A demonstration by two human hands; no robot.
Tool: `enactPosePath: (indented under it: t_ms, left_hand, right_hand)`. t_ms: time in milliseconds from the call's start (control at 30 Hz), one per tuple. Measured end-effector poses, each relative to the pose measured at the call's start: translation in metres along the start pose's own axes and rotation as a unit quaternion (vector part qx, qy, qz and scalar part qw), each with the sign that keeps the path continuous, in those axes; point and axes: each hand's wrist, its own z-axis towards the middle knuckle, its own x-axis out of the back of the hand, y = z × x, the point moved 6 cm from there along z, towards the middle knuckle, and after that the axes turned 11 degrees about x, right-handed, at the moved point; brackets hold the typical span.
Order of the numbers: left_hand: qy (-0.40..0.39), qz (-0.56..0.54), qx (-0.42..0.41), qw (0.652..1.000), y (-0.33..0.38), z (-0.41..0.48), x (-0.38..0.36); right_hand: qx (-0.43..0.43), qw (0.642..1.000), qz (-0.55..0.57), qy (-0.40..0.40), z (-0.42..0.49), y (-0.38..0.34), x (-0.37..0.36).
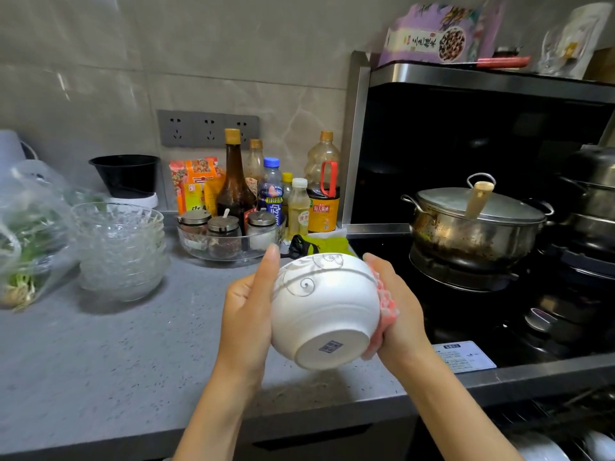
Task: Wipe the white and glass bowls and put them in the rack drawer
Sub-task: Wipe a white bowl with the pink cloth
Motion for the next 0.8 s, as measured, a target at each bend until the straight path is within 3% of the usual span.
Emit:
enactPosePath:
  t_ms: [267, 400, 500, 567, 700, 767, 800]
  left_hand:
    - [-0.069, 0.220, -0.092, 0.969, 0.017, 0.004, -0.010]
    - [-0.008, 0.281, -0.153, 0.947, 0.015, 0.002, -0.009]
    - [0.056, 0.237, -0.140, 0.960, 0.013, 0.001, -0.002]
    - [0.097, 0.182, -0.106, 0.973, 0.004, 0.005, 0.004]
    - [0.137, 0.153, -0.093, 0.974, -0.009, 0.003, -0.003]
    - [0.137, 0.122, -0.081, 0.980, -0.013, 0.000, -0.006]
    - [0.137, 0.110, -0.071, 0.982, -0.016, 0.000, -0.006]
  right_hand:
    - [0.124, 0.975, -0.111, -0.149, 0.001, -0.021, -0.020]
    - [0.135, 0.976, -0.079, -0.153, -0.004, -0.015, -0.026]
    - [0.171, 0.971, -0.084, -0.142, -0.009, -0.008, -0.026]
    - [0.237, 0.942, -0.189, -0.143, -0.016, -0.005, -0.030]
    - [0.440, 0.786, -0.419, -0.116, -0.039, -0.017, -0.052]
    - [0.460, 0.773, -0.424, -0.104, -0.036, -0.018, -0.053]
    - [0.441, 0.800, -0.394, -0.099, -0.031, -0.019, -0.049]
